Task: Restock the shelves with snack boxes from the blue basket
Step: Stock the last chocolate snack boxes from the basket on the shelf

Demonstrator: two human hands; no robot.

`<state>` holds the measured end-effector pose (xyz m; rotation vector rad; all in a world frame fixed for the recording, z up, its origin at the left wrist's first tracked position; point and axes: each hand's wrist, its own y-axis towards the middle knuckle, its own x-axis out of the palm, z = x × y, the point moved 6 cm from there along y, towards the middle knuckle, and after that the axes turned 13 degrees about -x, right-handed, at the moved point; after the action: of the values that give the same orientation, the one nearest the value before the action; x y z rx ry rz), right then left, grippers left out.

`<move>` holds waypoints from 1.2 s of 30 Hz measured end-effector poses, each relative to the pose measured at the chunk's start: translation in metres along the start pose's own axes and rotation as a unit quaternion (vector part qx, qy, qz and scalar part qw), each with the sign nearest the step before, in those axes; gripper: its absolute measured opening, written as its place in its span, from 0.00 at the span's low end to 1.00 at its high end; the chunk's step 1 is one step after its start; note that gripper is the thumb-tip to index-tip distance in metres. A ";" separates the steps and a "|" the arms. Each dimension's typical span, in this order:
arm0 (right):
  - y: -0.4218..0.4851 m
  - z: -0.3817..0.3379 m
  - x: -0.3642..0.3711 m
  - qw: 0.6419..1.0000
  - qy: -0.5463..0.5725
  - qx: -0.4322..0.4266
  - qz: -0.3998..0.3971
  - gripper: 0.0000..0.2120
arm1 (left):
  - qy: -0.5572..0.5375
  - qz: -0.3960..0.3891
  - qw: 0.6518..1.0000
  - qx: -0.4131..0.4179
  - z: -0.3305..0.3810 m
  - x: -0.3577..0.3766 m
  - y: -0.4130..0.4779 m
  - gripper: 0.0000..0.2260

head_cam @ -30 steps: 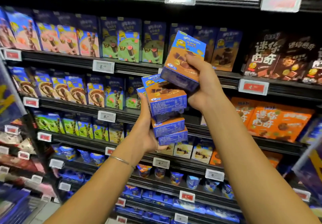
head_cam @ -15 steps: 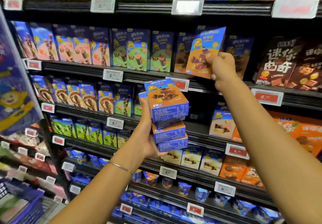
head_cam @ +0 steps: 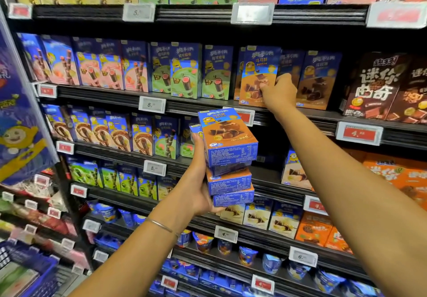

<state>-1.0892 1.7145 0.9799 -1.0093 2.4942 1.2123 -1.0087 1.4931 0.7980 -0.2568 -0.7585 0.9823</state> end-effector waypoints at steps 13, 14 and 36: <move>-0.005 -0.008 0.008 0.999 -0.042 0.016 -0.012 0.28 | 0.002 -0.002 1.000 -0.010 0.000 -0.002 0.002 0.51; -0.005 -0.009 0.009 0.999 -0.046 0.015 -0.014 0.28 | 0.005 0.002 1.000 -0.011 0.000 -0.003 0.002 0.51; -0.148 -0.038 0.004 0.923 0.169 0.008 -0.345 0.25 | -0.030 -0.067 0.993 0.097 0.009 -0.004 0.006 0.49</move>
<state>-0.9919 1.6199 0.9104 -2.0020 2.0176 0.8330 -1.0199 1.4924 0.7991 -0.0071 -0.7190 0.9313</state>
